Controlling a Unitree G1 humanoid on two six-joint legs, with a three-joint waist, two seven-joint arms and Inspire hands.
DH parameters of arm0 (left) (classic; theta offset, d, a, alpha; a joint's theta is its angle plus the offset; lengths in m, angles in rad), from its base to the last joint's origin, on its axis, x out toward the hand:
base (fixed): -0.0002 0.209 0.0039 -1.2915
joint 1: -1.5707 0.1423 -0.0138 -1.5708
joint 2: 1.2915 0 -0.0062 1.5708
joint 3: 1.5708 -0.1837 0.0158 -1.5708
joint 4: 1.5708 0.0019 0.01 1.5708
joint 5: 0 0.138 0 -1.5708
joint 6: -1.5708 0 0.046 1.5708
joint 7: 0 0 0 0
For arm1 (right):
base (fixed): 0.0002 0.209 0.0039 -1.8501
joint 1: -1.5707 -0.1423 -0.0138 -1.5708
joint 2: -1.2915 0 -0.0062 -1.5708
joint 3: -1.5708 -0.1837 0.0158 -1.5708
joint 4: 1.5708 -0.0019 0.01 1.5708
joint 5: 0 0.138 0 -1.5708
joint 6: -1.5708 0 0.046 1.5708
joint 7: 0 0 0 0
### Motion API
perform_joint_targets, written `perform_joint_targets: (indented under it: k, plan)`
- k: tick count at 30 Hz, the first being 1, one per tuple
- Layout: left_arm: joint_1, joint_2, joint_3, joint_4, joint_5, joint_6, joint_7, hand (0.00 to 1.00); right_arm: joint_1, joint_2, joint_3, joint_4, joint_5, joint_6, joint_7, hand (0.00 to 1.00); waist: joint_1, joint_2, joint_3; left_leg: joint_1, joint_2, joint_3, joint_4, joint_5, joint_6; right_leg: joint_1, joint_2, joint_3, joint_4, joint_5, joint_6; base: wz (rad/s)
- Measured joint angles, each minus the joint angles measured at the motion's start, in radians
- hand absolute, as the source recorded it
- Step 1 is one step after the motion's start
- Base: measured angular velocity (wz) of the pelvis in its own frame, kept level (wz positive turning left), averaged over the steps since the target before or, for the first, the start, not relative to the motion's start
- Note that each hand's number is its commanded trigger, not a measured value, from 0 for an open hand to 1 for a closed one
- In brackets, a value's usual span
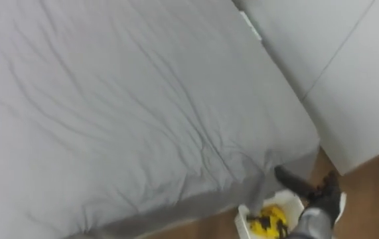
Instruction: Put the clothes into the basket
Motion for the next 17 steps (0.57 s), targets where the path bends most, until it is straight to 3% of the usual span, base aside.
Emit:
perform_joint_targets:
  k: [4, 10, 17]
  plan:
    - [0.037, -0.016, 0.055, -0.009, 0.021, -0.006, 0.001, 0.0, -0.001, 0.032, 0.049, 0.219, -0.021, 0.015, 0.073, 0.0, 0.031, -0.004, -0.0002, 0.041, -0.017, -0.051, -0.015, -0.001, 0.0, 0.062, -0.006, -0.042, -0.029, -0.006, 0.005, 0.37]
    - [0.1, -0.04, 0.182, -0.006, 0.02, -0.007, 0.006, 0.0, 0.06, 0.047, 0.056, 0.374, -0.061, 0.062, 0.132, 0.0, 0.059, -0.007, 0.0002, 0.071, -0.033, -0.109, -0.014, -0.004, 0.0, 0.12, -0.019, -0.105, -0.032, -0.025, 0.01, 0.32]
    - [0.091, -0.063, 0.232, 0.031, 0.024, -0.007, 0.006, 0.0, 0.107, 0.06, 0.099, 0.418, -0.122, 0.087, 0.177, 0.0, 0.095, -0.005, 0.005, 0.101, -0.034, -0.126, -0.007, -0.019, -0.001, 0.155, -0.019, -0.123, -0.03, -0.032, 0.011, 0.06]
